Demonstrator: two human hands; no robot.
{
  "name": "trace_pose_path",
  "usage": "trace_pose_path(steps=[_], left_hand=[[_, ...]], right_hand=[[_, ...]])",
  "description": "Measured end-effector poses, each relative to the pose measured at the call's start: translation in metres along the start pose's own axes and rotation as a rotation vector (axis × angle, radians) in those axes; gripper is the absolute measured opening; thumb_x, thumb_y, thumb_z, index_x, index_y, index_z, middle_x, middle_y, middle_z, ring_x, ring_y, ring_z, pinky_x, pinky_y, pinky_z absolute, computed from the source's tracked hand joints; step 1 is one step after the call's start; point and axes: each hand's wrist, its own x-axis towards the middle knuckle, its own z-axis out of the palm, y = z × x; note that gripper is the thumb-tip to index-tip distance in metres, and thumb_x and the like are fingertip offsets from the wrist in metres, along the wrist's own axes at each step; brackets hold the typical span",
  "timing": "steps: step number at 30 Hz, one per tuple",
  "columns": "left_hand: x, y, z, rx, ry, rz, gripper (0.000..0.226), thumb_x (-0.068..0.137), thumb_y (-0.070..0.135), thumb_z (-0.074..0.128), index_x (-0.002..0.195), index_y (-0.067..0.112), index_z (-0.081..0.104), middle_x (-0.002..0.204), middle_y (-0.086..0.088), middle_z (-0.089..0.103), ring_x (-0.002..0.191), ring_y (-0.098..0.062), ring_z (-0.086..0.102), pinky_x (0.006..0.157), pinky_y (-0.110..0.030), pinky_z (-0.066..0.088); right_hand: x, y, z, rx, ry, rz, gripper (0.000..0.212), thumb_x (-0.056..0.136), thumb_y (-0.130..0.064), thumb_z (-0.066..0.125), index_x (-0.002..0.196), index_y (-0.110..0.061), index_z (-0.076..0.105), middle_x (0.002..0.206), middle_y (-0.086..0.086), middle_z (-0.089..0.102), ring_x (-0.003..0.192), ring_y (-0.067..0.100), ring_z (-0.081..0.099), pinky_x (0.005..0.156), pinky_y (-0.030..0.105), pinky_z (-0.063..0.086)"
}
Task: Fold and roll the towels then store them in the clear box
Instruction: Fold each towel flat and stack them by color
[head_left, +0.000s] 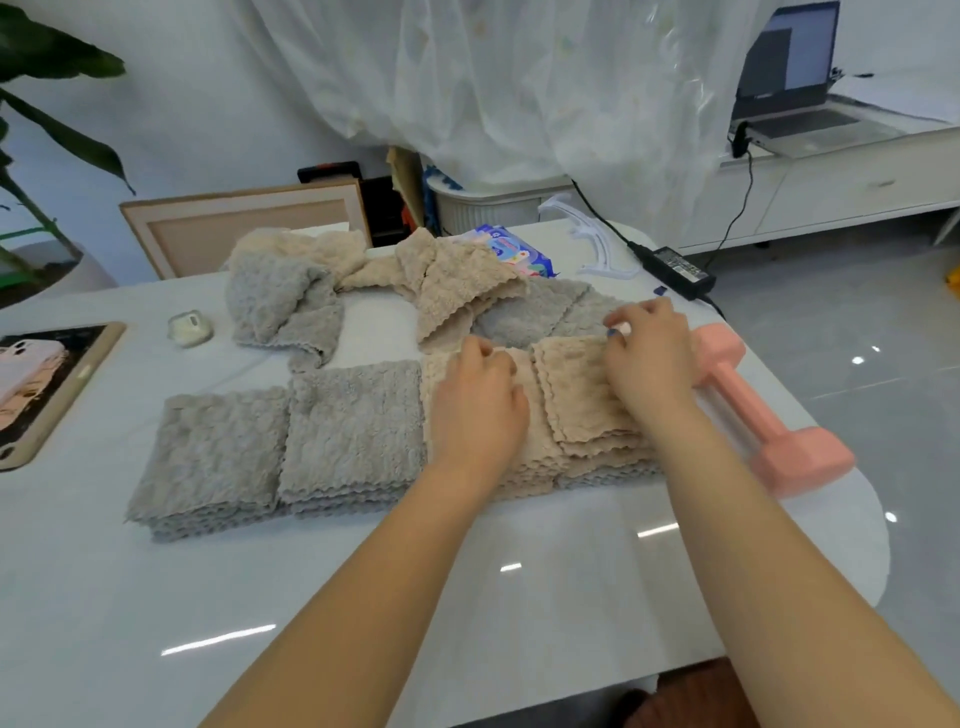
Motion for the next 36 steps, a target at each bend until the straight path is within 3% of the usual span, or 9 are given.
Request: trace_pose_path(steps=[5, 10, 13, 15, 19, 23, 27, 30, 36], left_hand=[[-0.005, -0.064, -0.002, 0.209, -0.042, -0.183, 0.044, 0.096, 0.043, 0.038, 0.133, 0.02, 0.047, 0.149, -0.009, 0.031, 0.136, -0.027, 0.029, 0.108, -0.045, 0.024], [-0.025, -0.097, 0.024, 0.162, -0.144, -0.174, 0.068, 0.092, 0.057, 0.0, 0.149, 0.029, 0.022, 0.159, -0.004, 0.014, 0.146, -0.02, 0.008, 0.116, -0.045, 0.001], [-0.025, -0.098, 0.029, 0.135, -0.127, -0.175, 0.079, 0.083, 0.057, -0.011, 0.149, 0.03, 0.022, 0.159, -0.003, 0.014, 0.146, -0.019, 0.007, 0.116, -0.044, -0.002], [-0.023, -0.1, 0.03, 0.124, -0.119, -0.171, 0.078, 0.084, 0.057, -0.009, 0.149, 0.029, 0.023, 0.158, -0.004, 0.015, 0.146, -0.02, 0.008, 0.116, -0.044, -0.001], [-0.023, -0.101, 0.027, 0.065, -0.142, -0.174, 0.056, 0.099, 0.051, 0.016, 0.149, 0.027, 0.023, 0.158, -0.004, 0.014, 0.146, -0.019, 0.006, 0.116, -0.043, -0.003], [-0.022, -0.107, 0.016, -0.192, -0.181, -0.184, 0.052, 0.099, 0.045, 0.036, 0.146, 0.025, 0.028, 0.156, -0.002, 0.019, 0.145, -0.018, 0.011, 0.117, -0.042, -0.003], [-0.018, -0.112, -0.015, -0.774, -0.11, -0.31, 0.059, 0.093, 0.029, 0.057, 0.144, 0.024, 0.028, 0.147, -0.001, 0.03, 0.136, -0.023, 0.031, 0.113, -0.047, 0.027], [-0.008, -0.115, -0.042, -0.967, -0.017, -0.343, 0.079, 0.088, 0.031, 0.065, 0.148, 0.031, 0.013, 0.148, -0.003, 0.024, 0.133, -0.023, 0.034, 0.106, -0.044, 0.039], [-0.002, -0.121, -0.07, -1.084, 0.048, -0.384, 0.096, 0.075, 0.048, 0.074, 0.143, 0.049, 0.006, 0.149, -0.008, 0.02, 0.124, -0.037, 0.047, 0.058, -0.023, 0.056]], right_hand=[[0.031, -0.057, 0.029, 0.353, -0.674, 0.079, 0.036, 0.096, -0.015, 0.048, 0.131, -0.016, 0.054, 0.135, 0.011, 0.052, 0.119, 0.024, 0.05, 0.097, 0.029, 0.037], [0.041, -0.07, 0.062, 0.193, -0.839, 0.104, 0.041, 0.093, -0.021, 0.055, 0.134, -0.011, 0.053, 0.14, 0.01, 0.048, 0.126, 0.028, 0.046, 0.105, 0.035, 0.038], [0.052, -0.047, 0.092, 0.067, -0.754, 0.112, 0.032, 0.074, -0.04, 0.056, 0.103, -0.031, 0.068, 0.136, 0.011, 0.052, 0.125, 0.034, 0.045, 0.107, 0.048, 0.034], [0.058, -0.027, 0.109, 0.244, -0.582, 0.154, 0.011, 0.072, -0.039, 0.056, 0.077, -0.033, 0.063, 0.128, 0.01, 0.057, 0.125, 0.034, 0.045, 0.107, 0.055, 0.031], [0.031, -0.076, 0.048, 0.751, -0.261, 0.19, 0.015, 0.087, -0.017, 0.057, 0.089, -0.022, 0.071, 0.104, 0.003, 0.067, 0.101, 0.02, 0.06, 0.093, 0.039, 0.048], [0.034, -0.114, -0.004, 1.048, -0.325, 0.085, 0.024, 0.095, -0.012, 0.051, 0.085, -0.017, 0.073, 0.098, 0.002, 0.069, 0.1, 0.018, 0.063, 0.092, 0.03, 0.049], [0.021, -0.158, -0.055, 1.286, -0.379, -0.084, 0.025, 0.094, -0.003, 0.045, 0.088, -0.005, 0.069, 0.086, 0.003, 0.068, 0.081, 0.013, 0.066, 0.077, 0.024, 0.051], [0.001, -0.18, -0.081, 1.432, -0.474, -0.158, 0.026, 0.09, -0.009, 0.047, 0.087, -0.008, 0.072, 0.092, 0.003, 0.068, 0.09, 0.018, 0.063, 0.086, 0.034, 0.047], [-0.046, -0.202, -0.09, 1.677, -0.679, -0.141, 0.03, 0.086, -0.017, 0.048, 0.077, -0.006, 0.074, 0.088, 0.004, 0.07, 0.093, 0.025, 0.061, 0.099, 0.051, 0.041]])
